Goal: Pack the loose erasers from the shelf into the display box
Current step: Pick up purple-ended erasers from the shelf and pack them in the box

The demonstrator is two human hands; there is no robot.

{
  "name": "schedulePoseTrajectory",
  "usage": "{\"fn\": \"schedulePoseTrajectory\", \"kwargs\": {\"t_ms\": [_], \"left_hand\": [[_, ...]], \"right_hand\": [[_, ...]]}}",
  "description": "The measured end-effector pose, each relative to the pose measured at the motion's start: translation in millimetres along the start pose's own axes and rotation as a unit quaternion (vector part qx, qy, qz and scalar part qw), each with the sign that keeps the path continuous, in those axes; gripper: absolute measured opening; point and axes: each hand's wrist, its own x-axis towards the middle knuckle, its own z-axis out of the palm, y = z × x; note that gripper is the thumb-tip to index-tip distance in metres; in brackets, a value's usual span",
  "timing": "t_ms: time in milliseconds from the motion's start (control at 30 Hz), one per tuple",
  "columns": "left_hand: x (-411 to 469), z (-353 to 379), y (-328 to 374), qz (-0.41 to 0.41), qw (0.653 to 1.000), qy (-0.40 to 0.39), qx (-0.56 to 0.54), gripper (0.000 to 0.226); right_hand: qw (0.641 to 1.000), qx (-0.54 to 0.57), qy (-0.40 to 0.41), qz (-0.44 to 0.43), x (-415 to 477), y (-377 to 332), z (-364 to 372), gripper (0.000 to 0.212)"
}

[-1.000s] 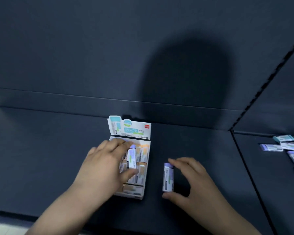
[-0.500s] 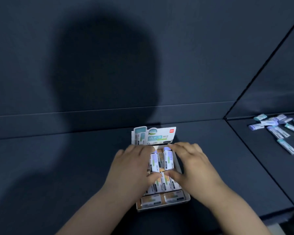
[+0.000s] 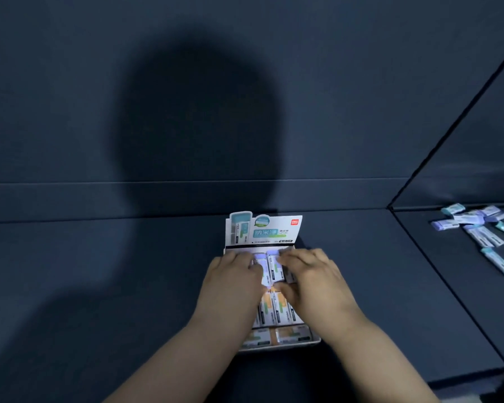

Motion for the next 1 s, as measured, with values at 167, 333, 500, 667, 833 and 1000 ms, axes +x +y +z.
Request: {"fn": "schedulePoseTrajectory", "kwargs": {"t_ms": [167, 333, 500, 667, 833, 1000], "left_hand": [[2.3, 7.9, 4.3, -0.01, 1.0, 0.023, 0.012, 0.035], [3.5, 6.6, 8.5, -0.01, 0.999, 0.032, 0.012, 0.037], [3.1, 9.8, 5.2, -0.013, 0.998, 0.045, -0.029, 0.029], [-9.4, -3.2, -2.3, -0.004, 0.993, 0.035, -0.11, 0.033], [-14.8, -2.1, 5.3, 0.059, 0.988, 0.079, -0.123, 0.03], [-13.9, -8.3, 20.3, 0.081, 0.989, 0.092, -0.087, 0.038]], "right_hand": [[0.999, -0.005, 0.054, -0.007, -2.5, 3.8, 15.6, 0.042], [0.998, -0.002, 0.067, -0.007, -4.3, 5.7, 18.0, 0.041], [0.997, -0.014, 0.079, -0.004, -5.7, 5.2, 15.9, 0.037], [0.979, 0.049, 0.192, 0.048, -12.5, -2.3, -11.3, 0.038], [0.978, 0.131, 0.151, 0.067, -21.4, -9.5, -26.9, 0.037], [0.99, 0.091, 0.098, 0.043, -34.6, -7.1, -28.5, 0.044]]}}
